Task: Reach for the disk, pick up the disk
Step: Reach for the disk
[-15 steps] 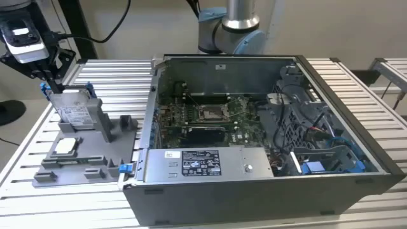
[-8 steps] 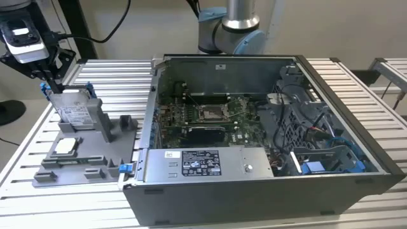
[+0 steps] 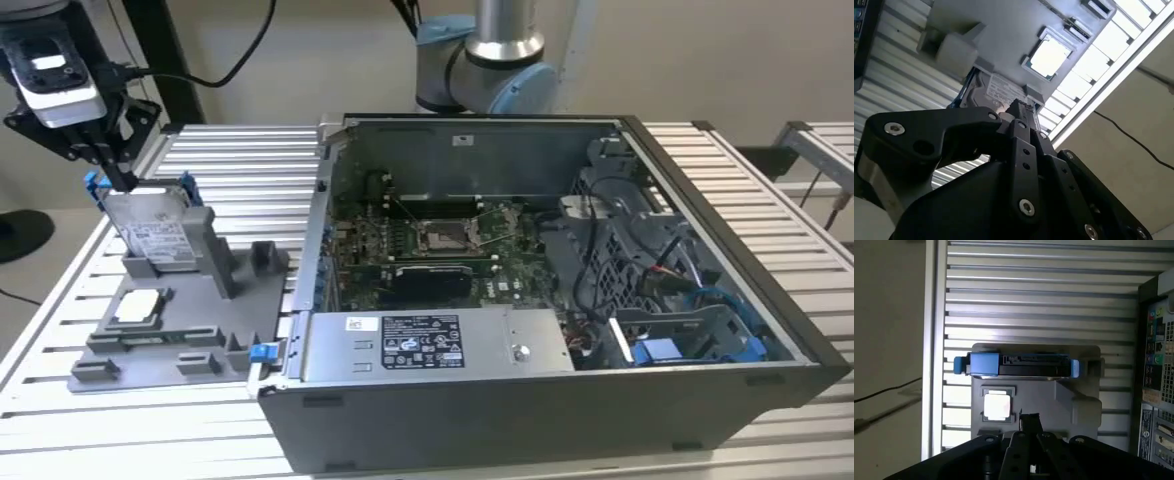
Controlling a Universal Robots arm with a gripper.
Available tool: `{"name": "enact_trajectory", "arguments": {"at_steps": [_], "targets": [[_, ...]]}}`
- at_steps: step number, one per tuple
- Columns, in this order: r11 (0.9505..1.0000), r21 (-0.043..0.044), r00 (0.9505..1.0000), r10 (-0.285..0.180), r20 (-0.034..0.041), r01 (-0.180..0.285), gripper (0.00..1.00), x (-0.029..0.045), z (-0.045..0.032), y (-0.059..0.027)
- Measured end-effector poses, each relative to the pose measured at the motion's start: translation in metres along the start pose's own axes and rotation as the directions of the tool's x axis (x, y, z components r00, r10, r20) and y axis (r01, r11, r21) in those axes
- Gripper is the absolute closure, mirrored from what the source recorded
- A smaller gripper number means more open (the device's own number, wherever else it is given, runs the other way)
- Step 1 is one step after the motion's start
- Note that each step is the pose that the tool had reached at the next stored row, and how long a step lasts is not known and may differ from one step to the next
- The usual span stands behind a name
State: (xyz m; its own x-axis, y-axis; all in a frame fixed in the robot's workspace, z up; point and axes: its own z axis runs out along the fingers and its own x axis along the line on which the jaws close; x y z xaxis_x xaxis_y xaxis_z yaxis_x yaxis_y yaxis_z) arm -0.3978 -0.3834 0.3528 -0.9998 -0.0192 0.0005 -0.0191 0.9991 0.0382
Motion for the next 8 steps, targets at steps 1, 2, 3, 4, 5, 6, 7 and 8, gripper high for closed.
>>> {"name": "enact_trajectory", "arguments": {"at_steps": [1, 2, 3, 4, 5, 6, 7, 8], "targets": [[1.0, 0.0001, 1.0, 0.0, 0.0, 0.0, 1.0, -0.0001, 0.0001, 0.0043], [1.0, 0.0, 1.0, 0.0, 0.0001, 0.0, 1.0, -0.0002, 0.0004, 0.0091], [1.0, 0.0, 1.0, 0.0, 0.0, 0.0, 1.0, -0.0003, 0.0005, 0.0135], [1.0, 0.0001, 1.0, 0.0, -0.0001, 0.0, 1.0, -0.0004, 0.0007, 0.0183], [1.0, 0.0, 1.0, 0.0, 0.0001, 0.0, 1.0, -0.0005, 0.001, 0.0228], [1.0, 0.0001, 1.0, 0.0, 0.0001, 0.0, 1.0, -0.0005, 0.0012, 0.0276], [1.0, 0.0002, 1.0, 0.0, 0.0001, 0.0, 1.0, -0.0006, 0.0015, 0.032], [1.0, 0.0006, 1.0, 0.0, 0.0, 0.0, 1.0, 0.0004, 0.0018, 0.035]]}}
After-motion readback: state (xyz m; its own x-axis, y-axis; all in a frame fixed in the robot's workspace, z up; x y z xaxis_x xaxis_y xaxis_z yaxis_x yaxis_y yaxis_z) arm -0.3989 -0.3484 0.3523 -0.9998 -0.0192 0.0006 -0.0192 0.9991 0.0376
